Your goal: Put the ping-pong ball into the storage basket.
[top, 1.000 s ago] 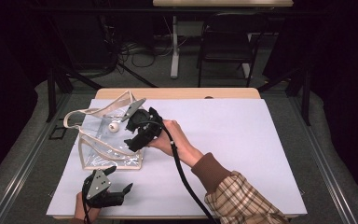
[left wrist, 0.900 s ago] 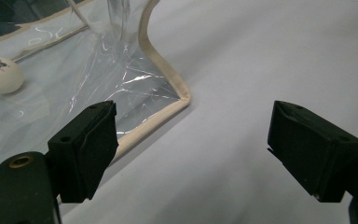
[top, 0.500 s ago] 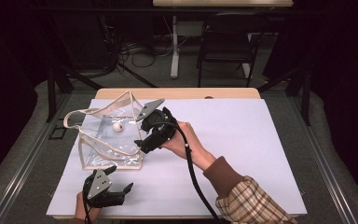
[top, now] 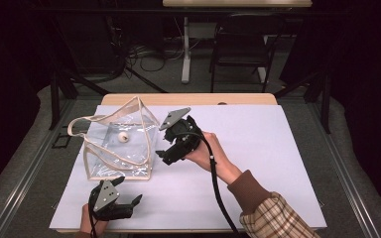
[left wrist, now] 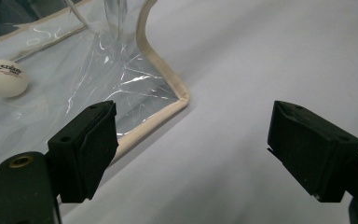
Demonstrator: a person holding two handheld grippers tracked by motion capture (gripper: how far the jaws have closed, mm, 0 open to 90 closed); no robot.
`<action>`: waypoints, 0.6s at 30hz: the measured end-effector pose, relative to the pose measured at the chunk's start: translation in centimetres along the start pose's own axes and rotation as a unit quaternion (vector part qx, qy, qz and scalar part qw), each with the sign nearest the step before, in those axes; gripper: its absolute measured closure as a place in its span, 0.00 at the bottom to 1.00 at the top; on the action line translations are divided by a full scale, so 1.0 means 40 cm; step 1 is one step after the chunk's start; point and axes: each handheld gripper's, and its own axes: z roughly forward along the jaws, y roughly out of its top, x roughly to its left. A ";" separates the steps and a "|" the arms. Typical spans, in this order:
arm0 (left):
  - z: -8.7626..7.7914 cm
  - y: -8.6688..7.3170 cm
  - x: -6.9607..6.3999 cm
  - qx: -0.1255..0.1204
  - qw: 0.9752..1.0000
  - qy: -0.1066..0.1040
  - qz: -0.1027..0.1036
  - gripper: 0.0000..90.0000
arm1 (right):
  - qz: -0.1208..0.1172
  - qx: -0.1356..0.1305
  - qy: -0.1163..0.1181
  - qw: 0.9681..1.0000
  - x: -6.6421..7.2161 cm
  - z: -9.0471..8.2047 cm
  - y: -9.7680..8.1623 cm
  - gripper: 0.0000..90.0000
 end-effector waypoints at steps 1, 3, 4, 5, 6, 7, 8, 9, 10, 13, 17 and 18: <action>-0.001 -0.001 0.000 0.001 1.000 0.000 -0.002 0.18 | 0.000 0.001 0.000 1.000 -0.001 -0.003 -0.005 0.09; -0.003 -0.001 0.000 -0.002 1.000 0.000 -0.001 0.18 | 0.002 0.002 -0.003 1.000 -0.004 -0.008 -0.015 0.09; -0.004 -0.001 0.000 -0.002 1.000 0.001 -0.001 0.18 | 0.003 0.002 -0.004 1.000 -0.006 -0.010 -0.019 0.08; -0.004 -0.001 0.000 -0.003 1.000 0.000 -0.001 0.18 | 0.004 0.002 -0.004 1.000 -0.007 -0.013 -0.024 0.08; -0.004 -0.001 0.001 -0.002 1.000 0.000 0.001 0.18 | 0.004 0.002 -0.006 1.000 -0.008 -0.015 -0.029 0.07; -0.003 -0.001 0.001 -0.001 1.000 0.000 0.001 0.18 | 0.004 0.002 -0.006 1.000 -0.009 -0.018 -0.033 0.07; -0.003 -0.001 0.001 -0.001 1.000 0.000 0.001 0.18 | 0.006 0.000 -0.006 1.000 -0.010 -0.020 -0.038 0.07; -0.004 -0.001 0.001 -0.002 1.000 0.000 0.001 0.18 | 0.007 0.001 -0.006 1.000 -0.011 -0.022 -0.042 0.06; -0.004 -0.001 0.001 -0.003 1.000 0.001 0.000 0.18 | 0.007 0.002 -0.006 1.000 -0.012 -0.025 -0.047 0.06; -0.004 -0.001 0.001 -0.002 1.000 0.000 0.000 0.18 | 0.008 0.001 -0.007 1.000 -0.016 -0.032 -0.061 0.05; -0.003 -0.001 0.001 -0.002 1.000 -0.001 0.001 0.18 | 0.013 0.006 -0.010 1.000 -0.023 -0.040 -0.082 0.04; -0.003 -0.001 0.001 -0.002 1.000 -0.001 0.001 0.18 | 0.013 0.005 -0.011 1.000 -0.024 -0.042 -0.087 0.04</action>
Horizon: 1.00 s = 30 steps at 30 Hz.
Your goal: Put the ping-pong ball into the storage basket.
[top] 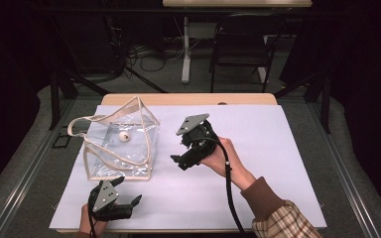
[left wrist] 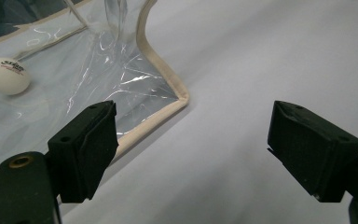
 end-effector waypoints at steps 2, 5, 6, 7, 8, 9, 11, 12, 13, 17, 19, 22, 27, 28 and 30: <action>0.000 0.000 0.000 0.000 1.000 0.000 0.000 0.18 | 0.000 0.001 -0.002 1.000 -0.003 -0.005 -0.009 0.04; 0.000 0.000 -0.001 -0.001 1.000 0.001 -0.001 0.18 | 0.002 0.000 -0.004 1.000 -0.006 -0.014 -0.022 0.03; -0.001 0.000 -0.001 -0.001 1.000 0.001 -0.001 0.18 | 0.002 0.001 -0.006 1.000 -0.007 -0.016 -0.026 0.03; -0.001 0.001 -0.001 -0.001 1.000 0.000 0.000 0.18 | 0.002 0.000 -0.007 1.000 -0.007 -0.019 -0.031 0.03; -0.001 0.000 0.000 -0.001 1.000 0.000 0.000 0.18 | 0.003 0.000 -0.007 1.000 -0.007 -0.020 -0.036 0.03; -0.001 0.000 0.000 -0.001 1.000 0.001 0.000 0.18 | 0.005 0.003 -0.007 1.000 -0.007 -0.022 -0.042 0.03; 0.000 0.001 0.000 -0.001 1.000 0.000 0.000 0.18 | 0.005 0.005 -0.008 1.000 -0.008 -0.024 -0.051 0.03; 0.000 0.001 0.000 0.000 1.000 0.000 0.001 0.18 | 0.004 0.006 -0.010 1.000 -0.009 -0.026 -0.056 0.03; -0.001 0.001 0.000 0.000 1.000 0.000 0.000 0.18 | 0.006 0.006 -0.011 1.000 -0.010 -0.027 -0.062 0.03; -0.001 0.001 0.001 -0.002 1.000 0.000 0.000 0.18 | 0.011 0.007 -0.014 1.000 -0.016 -0.036 -0.083 0.03; 0.000 0.001 0.000 -0.002 1.000 0.000 -0.001 0.18 | 0.012 0.010 -0.016 1.000 -0.018 -0.040 -0.093 0.03; 0.000 0.001 -0.001 -0.001 1.000 0.000 -0.001 0.18 | 0.014 0.011 -0.018 1.000 -0.022 -0.045 -0.109 0.02; 0.000 0.001 0.000 -0.001 1.000 0.001 0.000 0.18 | 0.017 0.015 -0.023 0.999 -0.025 -0.056 -0.131 0.02; 0.000 0.001 0.000 -0.001 1.000 0.001 0.000 0.18 | 0.018 0.015 -0.025 0.999 -0.025 -0.058 -0.136 0.02; 0.000 0.001 0.000 -0.001 1.000 0.000 -0.001 0.18 | 0.019 0.015 -0.026 0.999 -0.026 -0.062 -0.144 0.02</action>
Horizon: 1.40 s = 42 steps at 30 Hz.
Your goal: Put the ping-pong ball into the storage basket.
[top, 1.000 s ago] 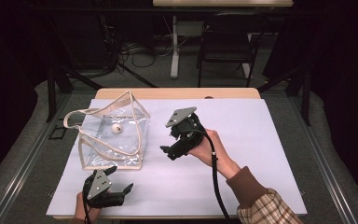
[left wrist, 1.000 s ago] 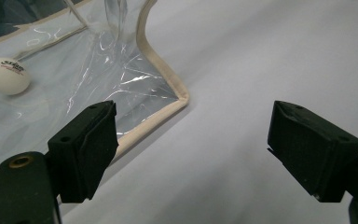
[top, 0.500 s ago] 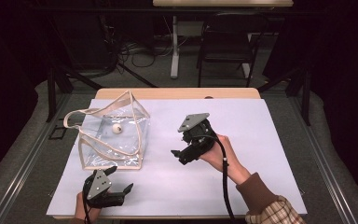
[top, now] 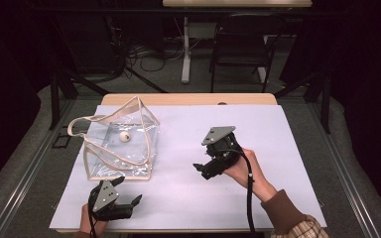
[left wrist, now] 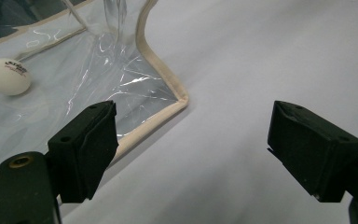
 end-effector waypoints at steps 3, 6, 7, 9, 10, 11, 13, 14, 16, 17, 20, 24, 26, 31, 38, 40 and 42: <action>0.000 0.000 0.001 -0.002 1.000 0.000 0.000 0.18 | 0.004 0.000 -0.001 1.000 -0.004 -0.003 -0.010 0.02; 0.000 0.000 0.000 0.000 1.000 0.000 0.001 0.18 | 0.007 0.001 -0.002 1.000 -0.005 -0.006 -0.022 0.01; 0.000 0.000 0.000 0.000 1.000 0.000 0.001 0.18 | 0.006 0.001 -0.003 1.000 -0.005 -0.007 -0.024 0.01; 0.000 0.000 0.000 -0.002 1.000 0.001 -0.001 0.18 | 0.006 0.000 -0.004 1.000 -0.004 -0.009 -0.031 0.01; 0.000 0.000 0.001 -0.002 1.000 0.000 0.001 0.18 | 0.007 0.001 -0.005 1.000 -0.003 -0.010 -0.035 0.01; 0.000 0.000 0.001 -0.002 1.000 0.000 0.000 0.18 | 0.005 0.000 -0.006 1.000 -0.003 -0.010 -0.039 0.01; 0.000 0.000 0.001 0.000 1.000 0.000 0.001 0.18 | 0.006 0.003 -0.007 1.000 -0.002 -0.012 -0.047 0.01; 0.000 0.000 0.000 -0.002 1.000 0.000 -0.001 0.18 | 0.005 0.003 -0.008 1.000 -0.002 -0.013 -0.052 0.01; 0.000 0.000 0.001 -0.001 1.000 0.000 -0.001 0.18 | 0.008 0.004 -0.009 1.000 -0.002 -0.015 -0.063 0.01; 0.000 0.000 0.001 -0.001 1.000 0.000 0.001 0.18 | 0.008 0.004 -0.009 1.000 -0.003 -0.016 -0.067 0.01; 0.000 0.000 0.000 -0.001 1.000 0.000 0.000 0.18 | 0.013 0.003 -0.011 1.000 -0.004 -0.020 -0.082 0.01; 0.000 0.000 0.000 0.000 1.000 0.000 0.000 0.18 | 0.017 0.004 -0.015 1.000 -0.005 -0.026 -0.100 0.01; 0.000 0.000 0.000 0.000 1.000 0.000 0.001 0.18 | 0.020 0.004 -0.015 1.000 -0.005 -0.029 -0.107 0.01; 0.001 0.000 0.000 0.000 1.000 0.000 0.000 0.18 | 0.022 0.002 -0.019 1.000 -0.006 -0.034 -0.124 0.01; 0.000 0.000 0.000 -0.001 1.000 0.001 0.000 0.18 | 0.030 0.004 -0.019 0.999 -0.006 -0.038 -0.148 0.00; -0.001 0.000 0.000 -0.001 1.000 0.001 0.001 0.18 | 0.032 0.004 -0.019 0.999 -0.007 -0.041 -0.155 0.00; 0.000 0.000 0.000 -0.001 1.000 0.001 0.000 0.18 | 0.031 0.003 -0.021 0.999 -0.009 -0.044 -0.162 0.00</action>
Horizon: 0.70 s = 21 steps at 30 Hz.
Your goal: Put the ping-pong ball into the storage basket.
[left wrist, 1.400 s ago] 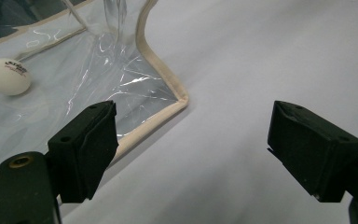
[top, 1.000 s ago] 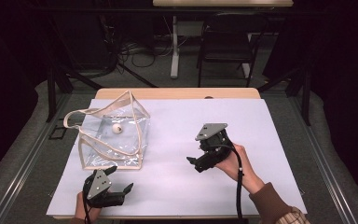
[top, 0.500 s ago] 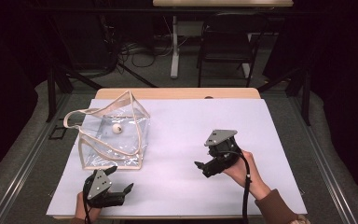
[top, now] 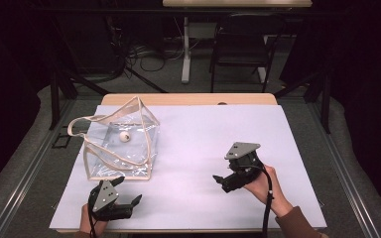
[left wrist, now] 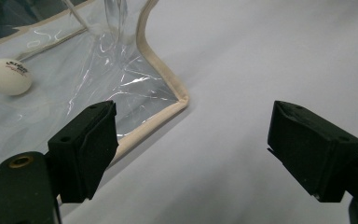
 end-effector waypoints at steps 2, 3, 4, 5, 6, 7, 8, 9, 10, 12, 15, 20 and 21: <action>0.000 0.000 0.000 0.000 1.000 0.000 0.000 0.18 | 0.003 0.000 -0.001 1.000 -0.001 -0.003 -0.007 0.00; 0.000 0.000 0.000 0.000 1.000 0.000 0.000 0.18 | 0.002 -0.001 -0.002 1.000 -0.002 -0.005 -0.011 0.00; 0.000 0.000 0.000 0.000 1.000 0.000 0.000 0.18 | 0.004 0.000 -0.004 1.000 -0.002 -0.007 -0.014 0.00; 0.000 0.000 0.000 0.000 1.000 0.000 0.000 0.18 | 0.004 -0.001 -0.005 1.000 -0.004 -0.009 -0.018 0.00; 0.000 0.001 0.000 0.000 1.000 0.000 0.003 0.18 | 0.005 -0.003 -0.007 1.000 -0.005 -0.012 -0.021 0.00; 0.000 0.001 0.001 0.000 1.000 0.000 0.003 0.18 | 0.007 -0.005 -0.008 1.000 -0.006 -0.015 -0.024 0.00; 0.000 0.000 0.000 -0.001 1.000 0.000 0.001 0.18 | 0.009 -0.005 -0.008 1.000 -0.008 -0.018 -0.028 0.00; 0.000 0.000 0.000 0.000 1.000 0.000 0.000 0.18 | 0.010 -0.007 -0.009 1.000 -0.008 -0.020 -0.031 0.00; 0.000 0.000 -0.001 0.000 1.000 0.000 0.000 0.18 | 0.011 -0.007 -0.011 1.000 -0.009 -0.023 -0.034 0.00; 0.000 0.000 -0.001 0.000 1.000 -0.001 0.001 0.18 | 0.012 -0.009 -0.012 1.000 -0.010 -0.027 -0.041 0.00; -0.001 0.000 0.000 -0.002 1.000 0.000 0.000 0.18 | 0.015 -0.013 -0.015 1.000 -0.012 -0.035 -0.054 0.00; -0.001 0.000 -0.001 -0.002 1.000 0.000 0.001 0.18 | 0.018 -0.022 -0.019 0.999 -0.016 -0.048 -0.078 0.00; -0.001 0.000 -0.001 -0.002 1.000 0.000 0.000 0.18 | 0.019 -0.023 -0.021 0.999 -0.016 -0.050 -0.082 0.00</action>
